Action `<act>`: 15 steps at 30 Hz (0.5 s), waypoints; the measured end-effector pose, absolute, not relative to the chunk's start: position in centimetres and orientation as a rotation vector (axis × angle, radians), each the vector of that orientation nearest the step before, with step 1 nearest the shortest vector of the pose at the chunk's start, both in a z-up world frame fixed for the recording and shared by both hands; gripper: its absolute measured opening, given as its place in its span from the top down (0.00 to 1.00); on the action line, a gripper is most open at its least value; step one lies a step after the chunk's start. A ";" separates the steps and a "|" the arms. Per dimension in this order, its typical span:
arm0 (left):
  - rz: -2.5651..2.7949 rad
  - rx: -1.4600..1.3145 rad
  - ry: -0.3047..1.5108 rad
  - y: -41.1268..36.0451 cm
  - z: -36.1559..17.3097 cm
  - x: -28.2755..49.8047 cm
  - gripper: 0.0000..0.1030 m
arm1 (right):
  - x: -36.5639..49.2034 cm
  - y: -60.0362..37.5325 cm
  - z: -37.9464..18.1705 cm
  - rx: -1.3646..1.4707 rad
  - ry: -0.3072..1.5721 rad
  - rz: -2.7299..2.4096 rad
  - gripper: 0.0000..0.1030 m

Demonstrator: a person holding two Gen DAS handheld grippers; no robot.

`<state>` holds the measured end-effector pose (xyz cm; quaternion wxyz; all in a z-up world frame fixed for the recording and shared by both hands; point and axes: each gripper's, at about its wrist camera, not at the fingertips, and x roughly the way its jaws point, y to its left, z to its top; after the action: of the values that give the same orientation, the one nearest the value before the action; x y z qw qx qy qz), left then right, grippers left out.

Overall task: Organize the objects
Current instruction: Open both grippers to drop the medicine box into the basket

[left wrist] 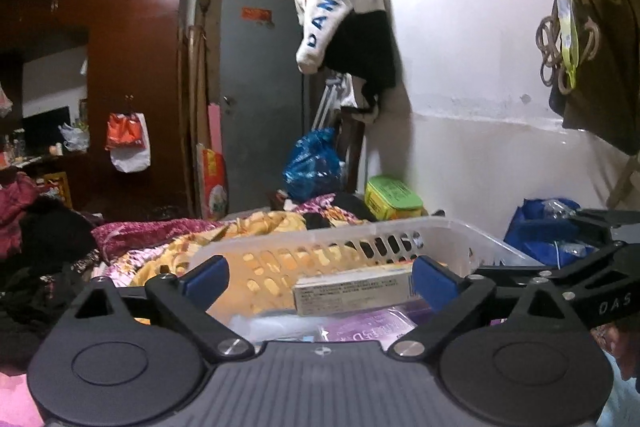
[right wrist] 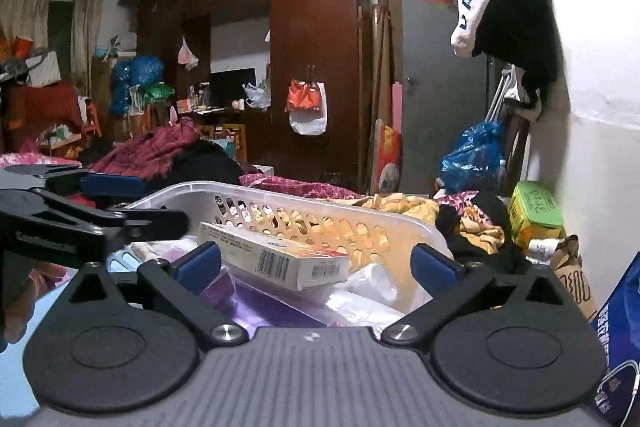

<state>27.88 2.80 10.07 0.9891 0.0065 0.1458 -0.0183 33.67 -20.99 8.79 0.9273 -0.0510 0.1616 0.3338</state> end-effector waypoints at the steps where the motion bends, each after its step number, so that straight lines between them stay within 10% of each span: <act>1: -0.034 0.010 0.287 2.8 10.1 27.7 0.04 | 33.7 -21.1 8.9 -0.095 0.334 0.687 0.00; 15: -0.037 0.019 0.299 3.3 9.4 24.6 0.03 | 32.1 -22.3 9.0 -0.082 0.366 0.692 0.00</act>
<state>24.60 3.32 9.37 0.9886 0.0093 0.1492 -0.0184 32.13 -22.28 9.03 0.9236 -0.0399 0.1782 0.3371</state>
